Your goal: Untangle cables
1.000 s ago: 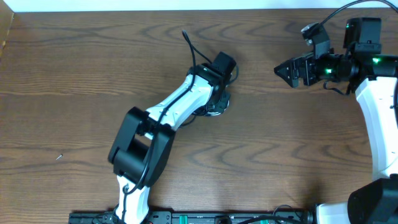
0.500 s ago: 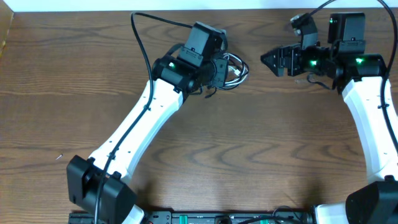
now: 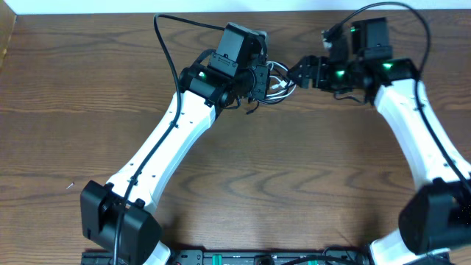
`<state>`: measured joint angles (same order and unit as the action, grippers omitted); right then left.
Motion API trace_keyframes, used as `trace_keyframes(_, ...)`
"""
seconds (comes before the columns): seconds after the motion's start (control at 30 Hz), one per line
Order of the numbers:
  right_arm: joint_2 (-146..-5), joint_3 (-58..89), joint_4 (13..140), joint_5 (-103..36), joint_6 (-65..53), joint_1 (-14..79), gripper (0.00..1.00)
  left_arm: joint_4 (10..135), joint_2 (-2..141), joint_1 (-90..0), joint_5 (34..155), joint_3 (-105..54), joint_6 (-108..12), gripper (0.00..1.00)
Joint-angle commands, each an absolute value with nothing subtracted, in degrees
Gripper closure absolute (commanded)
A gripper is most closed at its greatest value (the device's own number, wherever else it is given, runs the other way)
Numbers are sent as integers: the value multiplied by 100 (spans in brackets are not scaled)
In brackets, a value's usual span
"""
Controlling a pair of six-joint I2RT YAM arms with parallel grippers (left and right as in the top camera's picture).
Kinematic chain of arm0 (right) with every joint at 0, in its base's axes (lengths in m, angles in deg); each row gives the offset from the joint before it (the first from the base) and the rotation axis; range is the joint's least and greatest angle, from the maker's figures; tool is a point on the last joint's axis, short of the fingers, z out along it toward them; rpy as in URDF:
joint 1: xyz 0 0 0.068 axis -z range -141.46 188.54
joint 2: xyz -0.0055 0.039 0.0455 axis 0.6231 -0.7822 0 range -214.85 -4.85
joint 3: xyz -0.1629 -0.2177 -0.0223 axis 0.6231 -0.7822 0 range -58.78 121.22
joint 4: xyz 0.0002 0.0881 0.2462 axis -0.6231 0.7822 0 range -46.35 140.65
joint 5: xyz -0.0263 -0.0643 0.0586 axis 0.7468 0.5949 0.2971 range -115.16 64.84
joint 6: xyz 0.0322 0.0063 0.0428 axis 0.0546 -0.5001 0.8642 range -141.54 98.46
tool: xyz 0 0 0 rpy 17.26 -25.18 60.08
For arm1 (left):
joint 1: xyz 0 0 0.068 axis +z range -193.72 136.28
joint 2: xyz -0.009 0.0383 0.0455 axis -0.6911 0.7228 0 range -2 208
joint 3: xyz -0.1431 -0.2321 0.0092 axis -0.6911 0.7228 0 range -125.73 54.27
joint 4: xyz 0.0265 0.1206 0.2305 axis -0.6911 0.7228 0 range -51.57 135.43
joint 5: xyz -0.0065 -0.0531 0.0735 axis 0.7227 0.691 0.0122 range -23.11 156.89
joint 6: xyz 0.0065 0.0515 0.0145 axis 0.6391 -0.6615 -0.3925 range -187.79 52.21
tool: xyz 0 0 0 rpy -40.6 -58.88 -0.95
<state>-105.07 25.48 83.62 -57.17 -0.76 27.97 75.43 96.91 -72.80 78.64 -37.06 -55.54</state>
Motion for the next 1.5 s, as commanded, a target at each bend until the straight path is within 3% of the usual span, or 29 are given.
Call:
trace_keyframes(0.0, -10781, 2583, 8303, -5923, 326, 2563, 16, 7495, 9684, -7275, 7927, -3737, -5501, 93)
trace_keyframes(0.2, -11266, 2583, 8283, -5809, 588, 2314, 24, 7460, 9684, -7275, 7929, -3737, -5499, 93)
trace_keyframes(0.4, -11736, 2583, 8239, -5544, 634, 2220, 42, 7237, 9671, -7275, 7936, -3739, -5490, 92)
trace_keyframes(0.63, -12212, 2583, 8222, -5201, 632, 2249, 74, 7158, 9367, -7210, 8061, -3739, -5241, 92)
trace_keyframes(0.93, -12289, 2583, 8325, -4677, 632, 2327, 93, 7047, 8543, -6266, 9147, -3739, -4669, 93)
trace_keyframes(1.07, -12289, 2583, 8519, -4462, 630, 2469, 97, 6861, 8408, -5435, 10487, -3739, -4356, 93)
trace_keyframes(1.2, -12289, 2583, 8875, -4117, 496, 2708, 98, 6835, 8410, -4851, 11057, -3737, -4330, 92)
trace_keyframes(1.47, -12278, 2599, 9424, -4423, -1062, 3003, 79, 7023, 8417, -4679, 10603, -3737, -4933, 93)
